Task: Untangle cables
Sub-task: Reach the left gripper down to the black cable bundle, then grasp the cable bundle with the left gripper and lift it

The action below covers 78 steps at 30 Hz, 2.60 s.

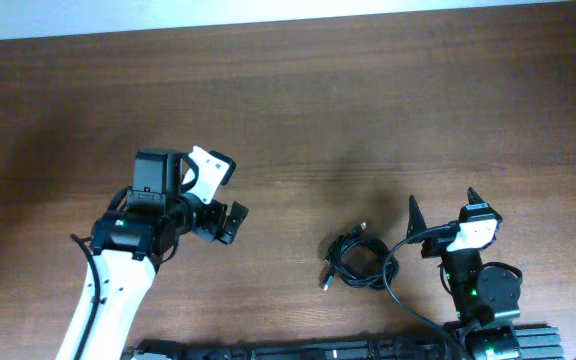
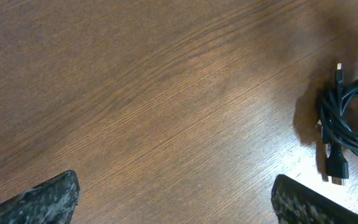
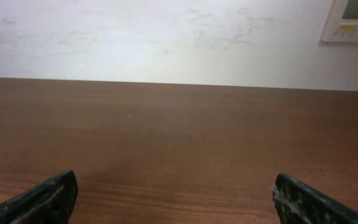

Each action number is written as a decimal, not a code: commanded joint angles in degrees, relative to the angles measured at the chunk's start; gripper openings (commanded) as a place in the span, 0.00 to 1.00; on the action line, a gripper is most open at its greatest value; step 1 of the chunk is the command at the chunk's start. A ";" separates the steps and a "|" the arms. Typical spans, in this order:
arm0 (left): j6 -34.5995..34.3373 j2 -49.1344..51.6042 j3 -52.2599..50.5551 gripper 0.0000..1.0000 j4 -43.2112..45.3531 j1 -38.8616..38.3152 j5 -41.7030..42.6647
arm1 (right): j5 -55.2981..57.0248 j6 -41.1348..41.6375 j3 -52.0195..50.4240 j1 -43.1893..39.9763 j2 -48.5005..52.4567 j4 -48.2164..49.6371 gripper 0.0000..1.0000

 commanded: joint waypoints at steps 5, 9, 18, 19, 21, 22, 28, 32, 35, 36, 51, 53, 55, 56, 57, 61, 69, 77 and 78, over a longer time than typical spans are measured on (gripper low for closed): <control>0.72 0.44 1.01 0.99 0.28 -0.28 0.63 | 0.35 0.02 -0.28 -0.42 -0.26 -0.31 0.99; 2.29 0.68 1.01 0.99 0.96 -6.51 1.11 | 0.35 0.02 -0.26 -0.42 -0.26 -0.31 0.99; 4.37 6.64 1.01 0.99 7.89 -23.12 1.14 | 0.35 0.02 -0.28 -0.42 -0.26 -0.31 0.99; 4.37 9.11 1.01 0.99 10.03 -24.90 1.14 | 0.35 0.02 -0.28 -0.42 -0.26 -0.31 0.98; 4.42 14.12 1.01 0.99 14.47 -27.82 1.11 | 0.35 0.02 -0.28 -0.42 -0.26 -0.31 0.99; 5.55 16.46 1.01 0.99 16.87 -28.70 1.11 | 0.35 0.02 -0.28 -0.42 -0.26 -0.31 0.99; 11.45 22.01 1.01 0.99 24.83 -33.14 1.16 | 0.35 0.02 -0.28 -0.42 -0.26 -0.31 0.99; 11.50 23.12 1.01 0.99 27.69 -36.35 1.14 | 0.35 0.02 -0.28 -0.42 -0.26 -0.31 0.99; 14.32 26.27 1.01 0.99 28.79 -36.79 1.14 | 0.35 0.02 -0.28 -0.42 -0.26 -0.31 0.99; 16.39 27.04 1.01 0.99 28.89 -36.98 1.14 | 0.35 0.02 -0.28 -0.42 -0.26 -0.31 0.99; 17.35 38.82 1.01 0.65 36.41 -37.13 1.07 | 0.35 0.02 -0.28 -0.42 -0.26 -0.31 0.99; 17.33 38.82 1.38 0.34 36.76 -37.13 0.20 | 0.35 0.02 -0.28 -0.42 -0.26 -0.31 0.99; 17.14 37.20 2.16 0.05 36.50 -37.13 -4.33 | 0.35 0.02 -0.28 -0.42 -0.26 -0.31 0.98; 17.16 35.36 2.19 0.00 36.50 -37.13 -7.50 | 0.35 0.02 -0.28 -0.42 -0.26 -0.31 0.98; 17.16 32.48 2.19 0.00 36.50 -37.13 -10.43 | 0.35 0.02 -0.26 -0.42 -0.26 -0.31 0.99; 17.18 20.59 2.19 0.00 36.65 -37.09 -13.62 | 0.35 0.02 -0.28 -0.42 -0.26 -0.31 0.99; 17.64 6.25 2.19 0.00 42.69 -37.07 -31.06 | 0.35 0.02 -0.28 -0.42 -0.26 -0.31 0.99; 16.92 -2.62 2.19 0.00 48.74 -37.09 -26.97 | -4.24 7.69 0.46 -0.42 -0.26 -0.48 0.98; 16.92 -3.28 2.19 0.00 48.74 -37.09 -26.95 | -6.69 8.07 1.51 -0.42 -0.26 -1.20 0.99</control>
